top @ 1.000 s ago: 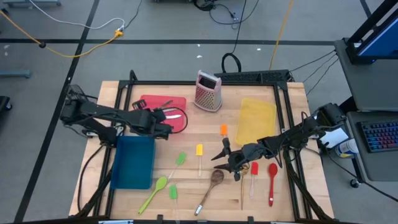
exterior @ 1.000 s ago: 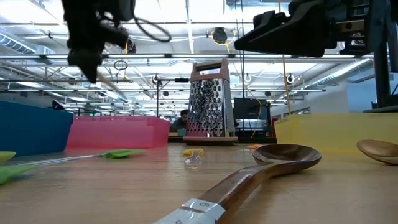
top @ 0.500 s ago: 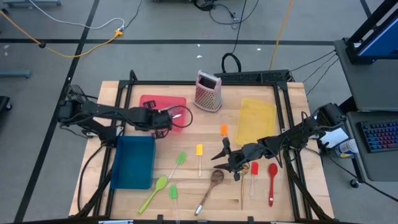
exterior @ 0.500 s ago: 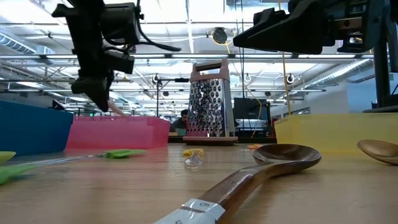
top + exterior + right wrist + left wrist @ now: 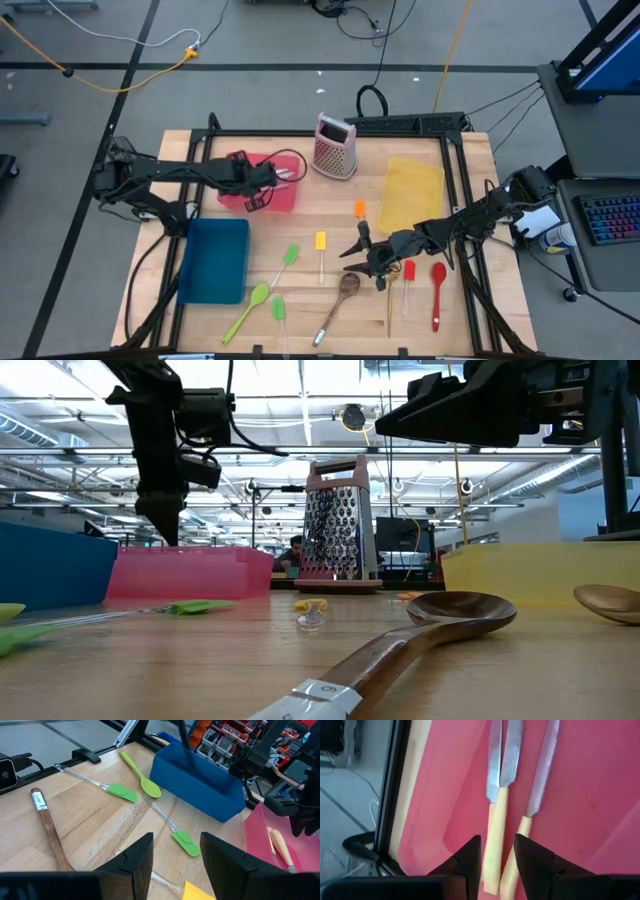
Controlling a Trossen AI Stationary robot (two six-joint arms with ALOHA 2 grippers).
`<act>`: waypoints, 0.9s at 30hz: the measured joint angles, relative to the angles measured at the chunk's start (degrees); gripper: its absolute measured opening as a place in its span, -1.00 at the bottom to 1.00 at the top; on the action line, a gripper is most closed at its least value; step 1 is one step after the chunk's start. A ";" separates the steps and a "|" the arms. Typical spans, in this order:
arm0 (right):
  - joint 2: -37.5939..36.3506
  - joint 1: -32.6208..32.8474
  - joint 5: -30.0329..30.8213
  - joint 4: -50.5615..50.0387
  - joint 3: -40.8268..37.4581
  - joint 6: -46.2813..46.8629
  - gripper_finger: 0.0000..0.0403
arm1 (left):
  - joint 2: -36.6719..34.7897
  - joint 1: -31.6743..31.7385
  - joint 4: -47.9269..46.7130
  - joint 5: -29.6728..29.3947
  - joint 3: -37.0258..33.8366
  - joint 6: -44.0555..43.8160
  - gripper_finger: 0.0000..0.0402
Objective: Pick & Place Kitchen Items
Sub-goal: Put the green spatula into the blue bin
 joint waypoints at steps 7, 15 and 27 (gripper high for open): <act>0.00 0.00 -0.01 1.33 0.00 0.67 -0.22 | 0.00 2.90 1.92 0.05 -0.02 -3.03 -0.44; 0.00 -1.12 0.23 1.74 0.00 -1.11 -0.24 | 0.02 1.11 11.92 6.24 -0.04 -7.75 -0.54; 0.00 -2.04 12.05 -0.55 0.00 9.51 -0.26 | 0.02 -9.69 24.56 4.98 -0.02 -27.52 -0.54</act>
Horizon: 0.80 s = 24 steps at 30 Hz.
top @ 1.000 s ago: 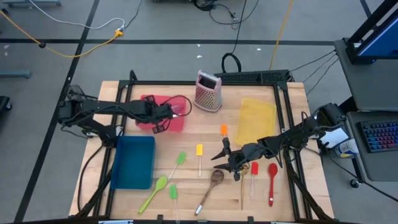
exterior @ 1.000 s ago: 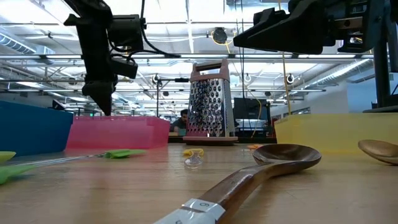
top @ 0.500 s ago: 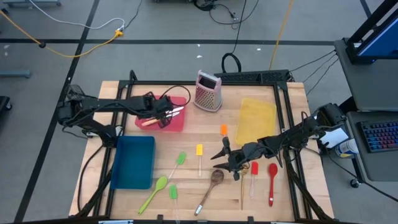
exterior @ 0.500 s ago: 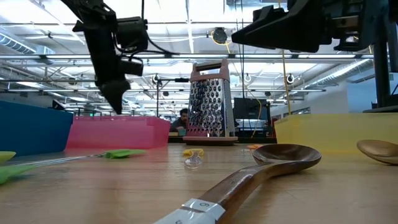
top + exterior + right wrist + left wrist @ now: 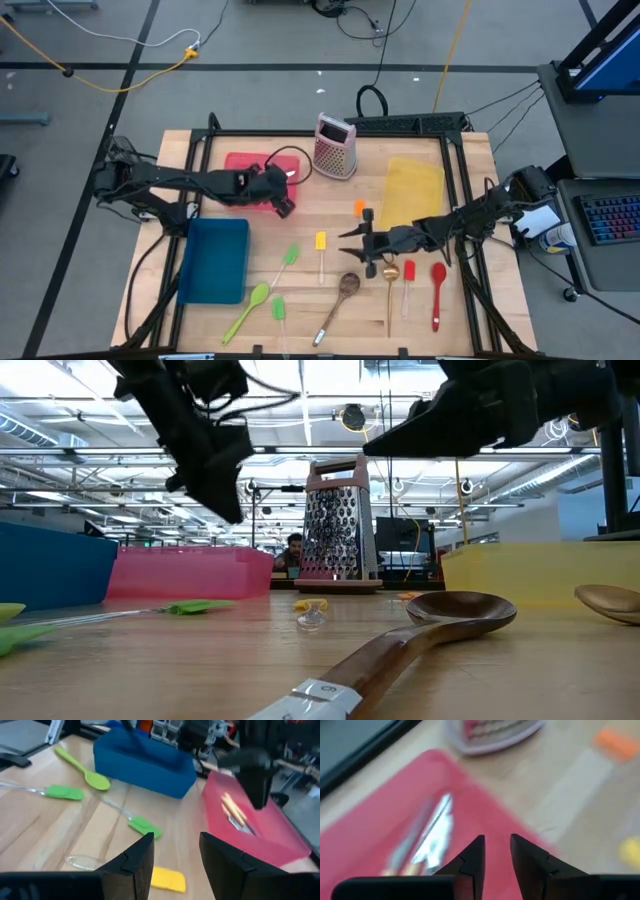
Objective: Pick & Place Kitchen Items
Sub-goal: Put the green spatula into the blue bin
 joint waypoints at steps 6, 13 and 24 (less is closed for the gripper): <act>0.00 -0.19 -0.15 -3.46 0.00 5.11 -0.25 | 0.00 -8.04 7.61 -0.04 0.00 -5.71 -0.54; 0.00 -0.10 -0.21 -5.18 0.00 5.53 -0.15 | 0.02 -16.59 11.09 -0.06 0.00 -6.23 -0.54; 0.00 -0.17 -0.23 -5.25 0.00 5.97 0.06 | 4.08 -25.38 12.32 -3.71 0.05 -16.69 -0.54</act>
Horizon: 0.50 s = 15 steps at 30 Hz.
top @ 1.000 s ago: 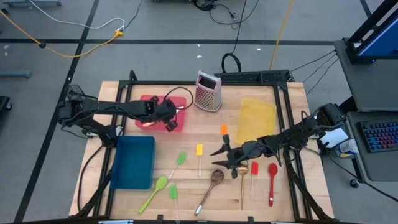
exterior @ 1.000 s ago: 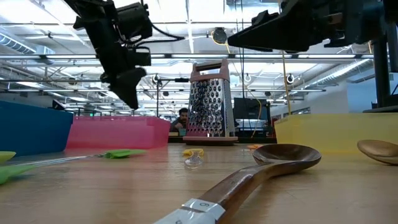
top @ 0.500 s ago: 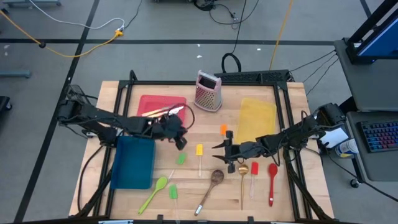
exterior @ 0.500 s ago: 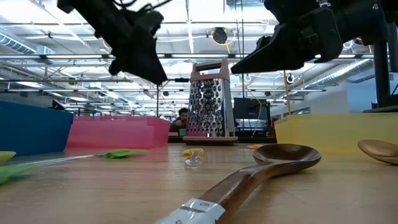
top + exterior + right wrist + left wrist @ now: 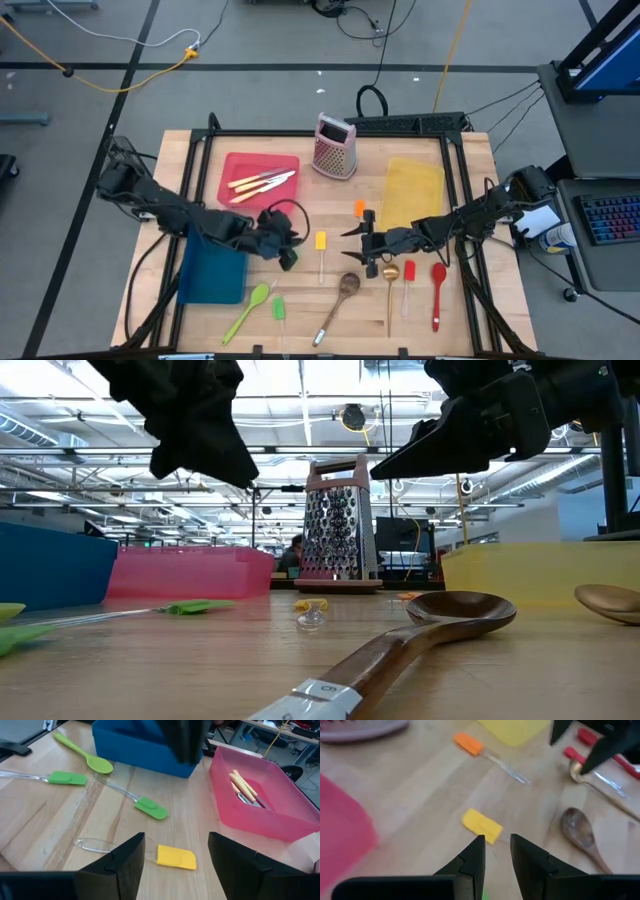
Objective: Pick & Place Kitchen Items
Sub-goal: Put the green spatula into the blue bin
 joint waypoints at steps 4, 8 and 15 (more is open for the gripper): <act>0.00 0.00 0.03 0.16 0.00 -0.07 0.05 | 3.79 -0.85 0.26 0.23 -0.03 -5.84 -0.54; 0.00 0.00 0.06 0.21 0.00 -0.04 0.03 | 7.47 -0.58 0.24 2.37 -0.01 -9.38 -0.54; 0.00 -0.02 0.08 0.11 0.00 -0.53 0.02 | 11.90 -0.41 -0.28 7.18 -0.04 -10.81 -0.54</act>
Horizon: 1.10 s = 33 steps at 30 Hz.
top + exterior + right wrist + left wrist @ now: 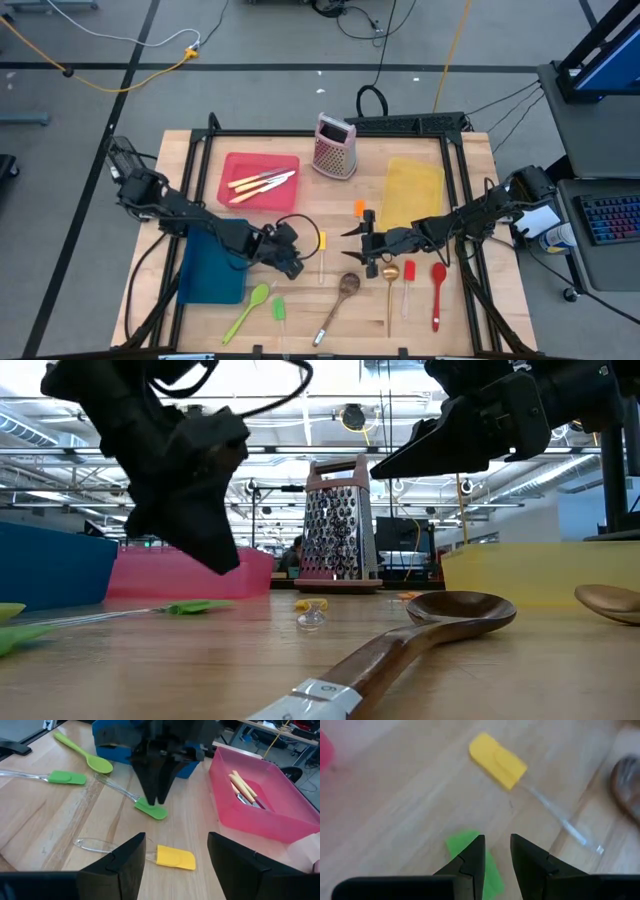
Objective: Pick & Place Kitchen Items
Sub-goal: Put the green spatula into the blue bin
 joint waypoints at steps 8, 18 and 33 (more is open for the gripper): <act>0.00 0.00 -0.05 0.00 0.00 -0.13 0.02 | 1.29 1.03 -1.82 2.54 0.01 6.65 -0.54; 0.00 0.00 -0.08 0.00 0.00 -0.13 0.01 | 1.31 4.77 -5.79 4.73 0.01 6.00 -0.43; 0.00 0.00 -0.11 -0.04 0.00 0.10 0.00 | 2.06 4.44 -1.27 8.48 0.01 6.78 0.14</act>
